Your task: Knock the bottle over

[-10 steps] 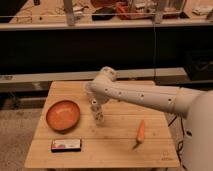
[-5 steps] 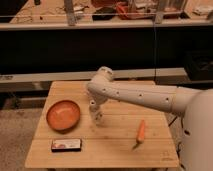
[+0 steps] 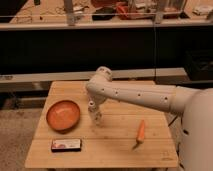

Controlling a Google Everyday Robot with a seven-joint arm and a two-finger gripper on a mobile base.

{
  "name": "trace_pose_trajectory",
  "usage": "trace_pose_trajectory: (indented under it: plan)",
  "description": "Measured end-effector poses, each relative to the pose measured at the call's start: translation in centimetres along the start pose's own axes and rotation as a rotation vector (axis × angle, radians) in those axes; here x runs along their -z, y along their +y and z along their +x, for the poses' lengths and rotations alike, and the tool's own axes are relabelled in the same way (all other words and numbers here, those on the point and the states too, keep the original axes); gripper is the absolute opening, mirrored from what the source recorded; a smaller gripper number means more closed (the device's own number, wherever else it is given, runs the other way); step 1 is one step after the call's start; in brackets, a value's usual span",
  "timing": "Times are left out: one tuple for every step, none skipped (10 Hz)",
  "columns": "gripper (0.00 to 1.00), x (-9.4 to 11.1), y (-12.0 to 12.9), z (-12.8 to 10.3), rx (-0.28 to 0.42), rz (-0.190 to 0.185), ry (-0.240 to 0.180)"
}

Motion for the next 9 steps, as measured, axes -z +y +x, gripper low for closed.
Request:
trace_pose_trajectory:
  plan:
    - [0.03, 0.02, -0.26, -0.33, 0.008, 0.0, -0.003]
    - [0.03, 0.02, -0.31, -0.46, 0.01, 0.0, -0.005]
    - [0.03, 0.03, -0.22, -0.4, 0.012, -0.001, -0.006]
    - [0.03, 0.07, -0.11, -0.39, 0.014, -0.002, -0.008]
    - [0.03, 0.08, -0.14, -0.48, 0.018, -0.002, -0.009]
    - [0.03, 0.1, -0.27, -0.71, 0.022, -0.002, -0.012]
    - [0.03, 0.14, -0.44, -0.97, 0.029, -0.001, -0.016]
    - [0.03, 0.21, -0.41, -1.02, 0.032, -0.002, -0.017]
    - [0.03, 0.24, -0.41, -1.09, 0.034, -0.002, -0.019]
